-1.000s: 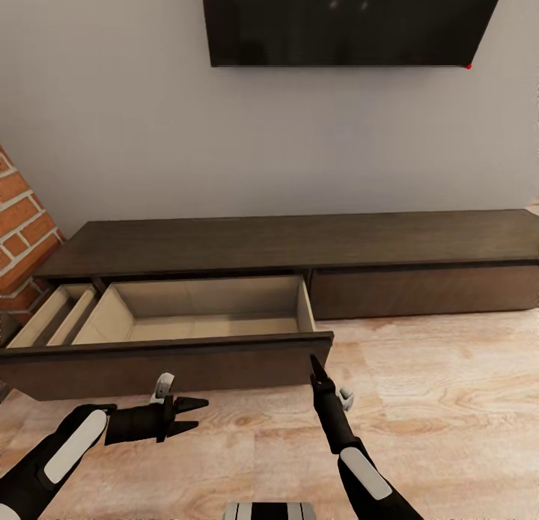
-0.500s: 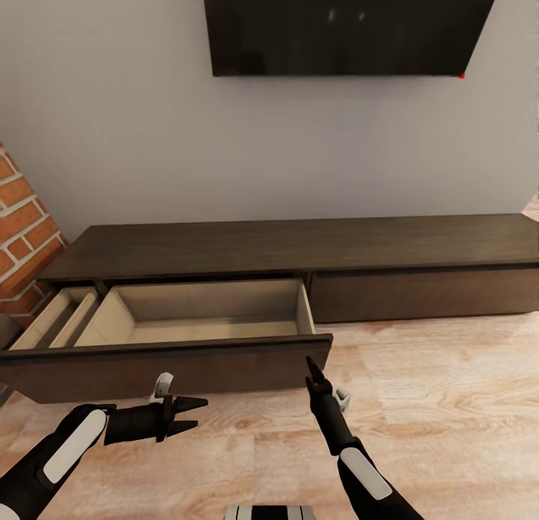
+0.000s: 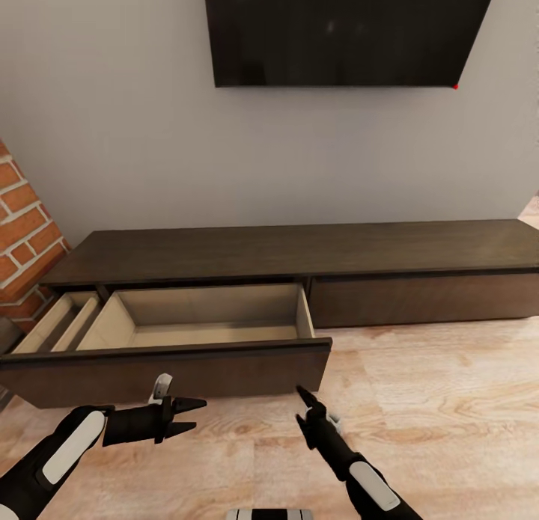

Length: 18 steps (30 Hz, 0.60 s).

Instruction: Place each of the two pumpkins and all three candles from the living room inside a cabinet in the living room (use any cabinet), then make sure every cabinet is closed, and position the cauldron so it is next to a table in the living room.

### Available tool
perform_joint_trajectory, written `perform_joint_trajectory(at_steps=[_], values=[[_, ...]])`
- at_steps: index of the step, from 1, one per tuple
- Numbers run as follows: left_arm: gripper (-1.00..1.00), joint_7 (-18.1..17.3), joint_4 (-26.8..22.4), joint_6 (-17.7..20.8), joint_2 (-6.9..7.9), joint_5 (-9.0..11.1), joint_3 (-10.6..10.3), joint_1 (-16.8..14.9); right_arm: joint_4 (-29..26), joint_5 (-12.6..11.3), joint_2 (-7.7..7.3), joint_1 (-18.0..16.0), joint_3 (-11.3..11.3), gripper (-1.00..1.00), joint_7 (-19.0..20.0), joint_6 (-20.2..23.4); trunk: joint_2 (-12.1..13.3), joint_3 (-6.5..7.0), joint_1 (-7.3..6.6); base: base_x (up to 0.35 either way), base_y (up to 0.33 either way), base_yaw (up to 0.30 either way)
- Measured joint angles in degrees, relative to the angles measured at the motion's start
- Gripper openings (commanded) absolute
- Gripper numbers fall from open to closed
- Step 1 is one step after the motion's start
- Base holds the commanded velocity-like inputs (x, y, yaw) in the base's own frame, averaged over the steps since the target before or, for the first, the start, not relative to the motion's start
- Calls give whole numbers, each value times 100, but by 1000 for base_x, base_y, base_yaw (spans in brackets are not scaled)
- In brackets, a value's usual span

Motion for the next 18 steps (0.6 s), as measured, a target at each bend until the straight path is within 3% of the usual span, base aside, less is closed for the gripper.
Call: perform_joint_trajectory(at_steps=[3, 5, 7, 11, 18], values=[[100, 0, 7, 0, 5, 0, 5, 0, 332, 16, -163, 9, -6, 100, -26, 765, 4, 66, -8, 0, 0, 0], [100, 0, 9, -1, 7, 0, 6, 0, 464, 29, -224, 9, -2, 100, -8, 991, 7, 111, -13, 0, 0, 0], [100, 1, 10, -3, 4, 0, 6, 0, 547, 45, -303, 7, 9, 100, 17, 1104, 9, 155, -18, 0, 0, 0], [100, 7, 77, -4, 1, -1, 9, 0, 638, 300, -547, 12, 34, 100, 60, 1184, 15, 244, -28, 0, 0, 0], [100, 9, 196, -3, -8, -1, 16, 0, 1243, 421, -611, 14, 30, 100, 101, 1091, 216, 379, -142, 0, 0, 0]])
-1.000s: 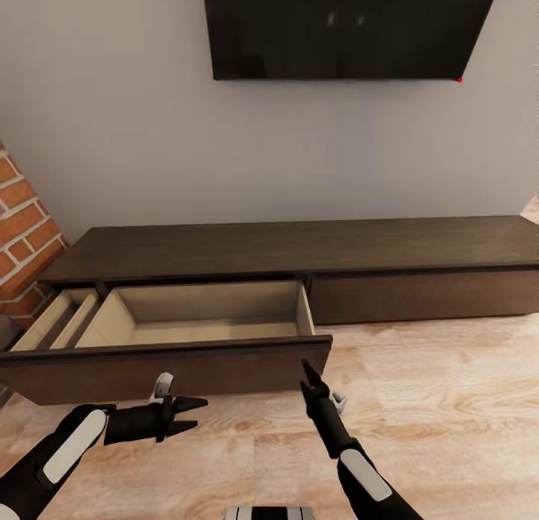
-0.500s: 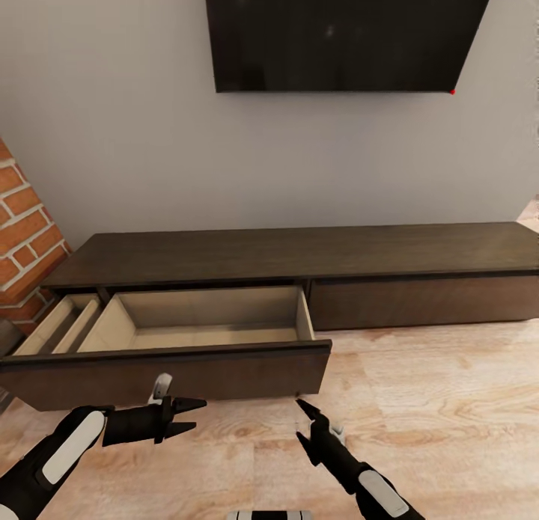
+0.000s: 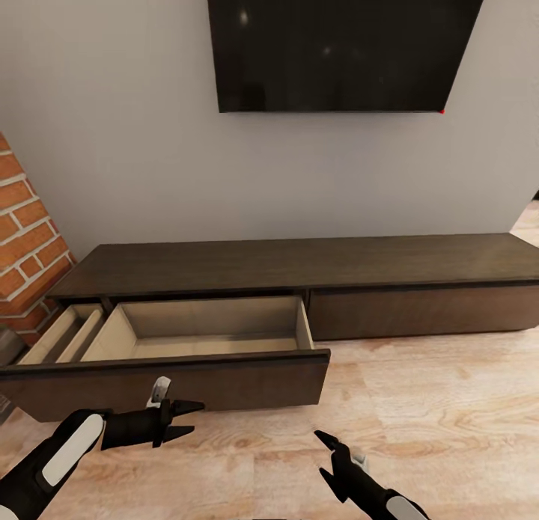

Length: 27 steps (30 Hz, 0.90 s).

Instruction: Place each of the two pumpkins and all three candles from the living room inside a cabinet in the living room (use any cabinet), then make sure every cabinet is closed, and position the cauldron so it is next to a table in the living room.

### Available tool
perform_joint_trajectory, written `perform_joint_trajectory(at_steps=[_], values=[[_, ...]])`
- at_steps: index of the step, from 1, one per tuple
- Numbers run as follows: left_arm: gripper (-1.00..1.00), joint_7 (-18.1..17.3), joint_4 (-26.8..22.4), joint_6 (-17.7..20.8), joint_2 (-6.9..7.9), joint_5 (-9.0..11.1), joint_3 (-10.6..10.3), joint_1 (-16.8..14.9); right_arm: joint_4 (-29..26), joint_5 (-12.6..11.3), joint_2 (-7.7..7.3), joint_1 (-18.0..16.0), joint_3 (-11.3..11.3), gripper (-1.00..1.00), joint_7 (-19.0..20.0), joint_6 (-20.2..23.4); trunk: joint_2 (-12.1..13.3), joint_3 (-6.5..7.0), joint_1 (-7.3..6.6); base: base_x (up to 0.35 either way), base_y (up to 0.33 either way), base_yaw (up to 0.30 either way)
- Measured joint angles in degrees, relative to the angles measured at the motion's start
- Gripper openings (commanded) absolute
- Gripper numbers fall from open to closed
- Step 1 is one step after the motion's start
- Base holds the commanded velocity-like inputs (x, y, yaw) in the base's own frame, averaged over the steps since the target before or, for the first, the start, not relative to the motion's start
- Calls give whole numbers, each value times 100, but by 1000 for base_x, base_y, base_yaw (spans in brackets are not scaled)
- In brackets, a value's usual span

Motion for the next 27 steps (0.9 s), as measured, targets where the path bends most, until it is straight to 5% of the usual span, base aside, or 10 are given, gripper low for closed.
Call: perform_joint_trajectory(at_steps=[6, 13, 27], values=[[100, 0, 8, 0, -1, 1, -5, 0, 333, 16, -102, 5, 9, 100, 89, -540, 241, 108, -132, 0, 0, 0], [100, 1, 57, -1, 13, -9, -8, 0, 486, 67, -123, 7, 29, 100, 84, -652, 521, 233, -286, 0, 0, 0], [100, 138, 1055, -73, 99, -137, -3, 1, 516, 1137, -226, 8, 82, 100, -19, -681, 1083, 485, -593, 0, 0, 0]])
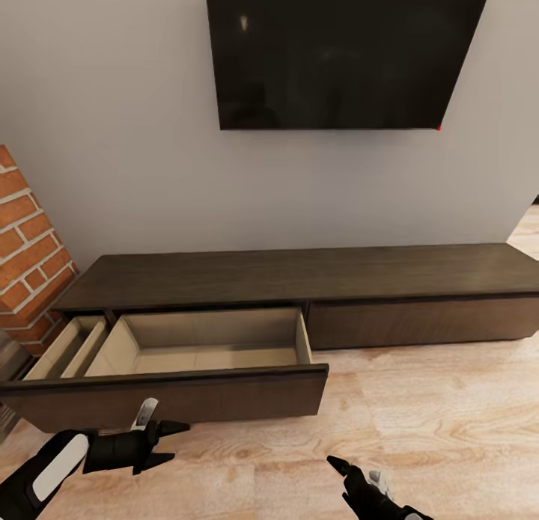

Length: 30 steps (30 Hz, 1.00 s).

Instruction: Place each of the two pumpkins and all three candles from the living room inside a cabinet in the living room (use any cabinet), then make sure every cabinet is closed, and position the cauldron so it is next to a table in the living room.

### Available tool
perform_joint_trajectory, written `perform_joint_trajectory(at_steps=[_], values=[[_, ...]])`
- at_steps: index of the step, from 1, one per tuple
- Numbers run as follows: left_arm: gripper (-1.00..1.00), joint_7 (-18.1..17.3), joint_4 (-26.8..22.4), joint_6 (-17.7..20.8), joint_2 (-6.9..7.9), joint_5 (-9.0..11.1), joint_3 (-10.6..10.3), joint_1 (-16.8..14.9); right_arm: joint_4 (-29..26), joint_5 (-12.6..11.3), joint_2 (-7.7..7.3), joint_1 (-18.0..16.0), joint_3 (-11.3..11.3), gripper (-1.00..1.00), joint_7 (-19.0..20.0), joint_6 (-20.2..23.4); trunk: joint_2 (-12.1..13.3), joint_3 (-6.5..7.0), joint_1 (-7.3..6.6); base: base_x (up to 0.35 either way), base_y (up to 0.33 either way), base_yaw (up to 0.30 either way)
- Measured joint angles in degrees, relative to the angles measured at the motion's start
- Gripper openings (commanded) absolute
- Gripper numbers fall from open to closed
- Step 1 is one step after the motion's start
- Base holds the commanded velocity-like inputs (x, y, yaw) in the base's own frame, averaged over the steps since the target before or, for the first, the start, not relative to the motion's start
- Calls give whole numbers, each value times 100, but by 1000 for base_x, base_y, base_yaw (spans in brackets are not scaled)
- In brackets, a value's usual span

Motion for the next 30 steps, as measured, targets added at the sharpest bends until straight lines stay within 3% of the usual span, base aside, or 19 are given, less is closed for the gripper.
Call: perform_joint_trajectory(at_steps=[3, 5, 8, 12, 20, 30], values=[[100, 240, 191, -18, 5, -41, 1, 0, 0, 90, 3, 0, 5, 100, -4, -102, 120, 54, -66, 0, 0, 0], [100, 581, 290, -136, 10, -73, 7, -1, 2, 171, 5, 0, 10, 100, -6, -235, 201, 90, -110, 0, 0, 0], [100, 993, 512, -490, 8, -95, 6, 0, 5, 350, 7, 0, 13, 100, -7, -352, 321, 144, -176, 0, 0, 0], [100, 1263, 882, -1015, -12, -106, 7, 0, -7, 501, 13, 0, 14, 100, -6, -512, 481, 215, -264, 0, 0, 0], [100, 1871, 1088, -1811, -44, -111, -9, -1, -58, 576, 11, 0, 14, 100, 57, -770, 802, 359, -439, 0, 0, 0], [100, 2046, 1339, -2491, -101, -140, -46, -1, -75, 761, 7, 0, 16, 100, 31, -782, 1203, 538, -659, 0, 0, 0]])
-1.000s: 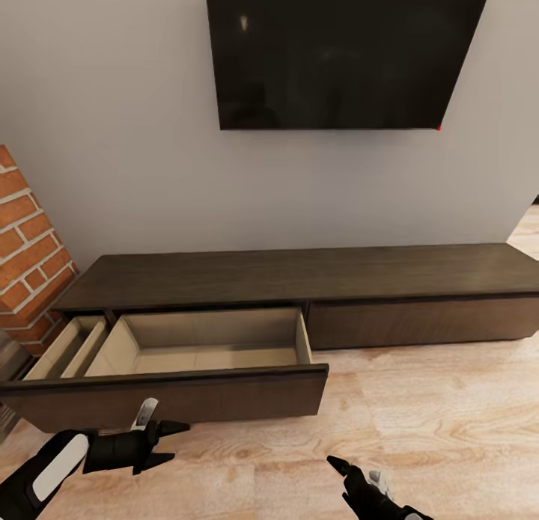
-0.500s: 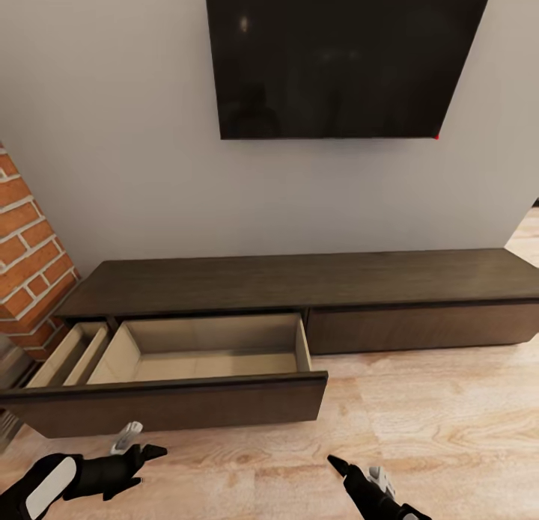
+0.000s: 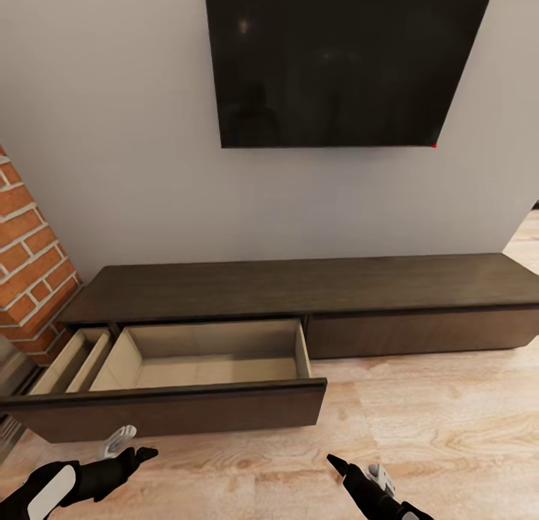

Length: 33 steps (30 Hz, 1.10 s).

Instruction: Place each of the two pumpkins and all three candles from the living room inside a cabinet in the living room (use any cabinet), then make sure every cabinet is closed, and position the cauldron so it is next to a table in the living room.

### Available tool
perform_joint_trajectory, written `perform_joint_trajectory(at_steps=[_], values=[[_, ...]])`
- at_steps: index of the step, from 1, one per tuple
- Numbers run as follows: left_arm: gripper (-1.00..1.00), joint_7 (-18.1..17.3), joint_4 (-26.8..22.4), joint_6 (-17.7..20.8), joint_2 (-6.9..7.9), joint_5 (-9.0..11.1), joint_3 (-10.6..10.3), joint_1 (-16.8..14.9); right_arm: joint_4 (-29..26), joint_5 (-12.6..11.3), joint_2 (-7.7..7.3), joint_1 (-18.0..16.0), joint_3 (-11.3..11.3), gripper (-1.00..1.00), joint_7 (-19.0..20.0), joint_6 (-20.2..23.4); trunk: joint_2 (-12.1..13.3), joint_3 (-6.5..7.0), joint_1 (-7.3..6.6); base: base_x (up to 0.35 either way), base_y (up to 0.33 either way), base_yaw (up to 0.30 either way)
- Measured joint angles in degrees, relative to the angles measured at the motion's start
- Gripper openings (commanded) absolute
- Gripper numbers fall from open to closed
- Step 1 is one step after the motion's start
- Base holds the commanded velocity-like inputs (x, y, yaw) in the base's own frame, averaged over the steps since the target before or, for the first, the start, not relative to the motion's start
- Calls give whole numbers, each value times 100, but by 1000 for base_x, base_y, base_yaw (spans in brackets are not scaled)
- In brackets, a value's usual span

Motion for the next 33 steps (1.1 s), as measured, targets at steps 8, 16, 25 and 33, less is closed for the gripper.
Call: perform_joint_trajectory(at_steps=[8, 16, 25, 33], values=[[100, 5, 84, -118, -76, -41, -9, -1, 2, 14, 10, 0, -2, 100, -6, -26, 321, 144, -176, 0, 0, 0], [100, 508, 96, -130, -248, -204, -1, -1, 2, 17, 24, 0, -1, 100, -9, -198, 642, 287, -352, 0, 0, 0], [100, 770, 128, -131, -319, -217, 5, -1, 26, 18, 18, 0, 0, 100, -10, -233, 1003, 449, -549, 0, 0, 0], [100, 794, 225, -136, -330, -231, 5, -1, 53, 25, 34, 0, 0, 100, -19, -232, 1324, 593, -725, 0, 0, 0]])
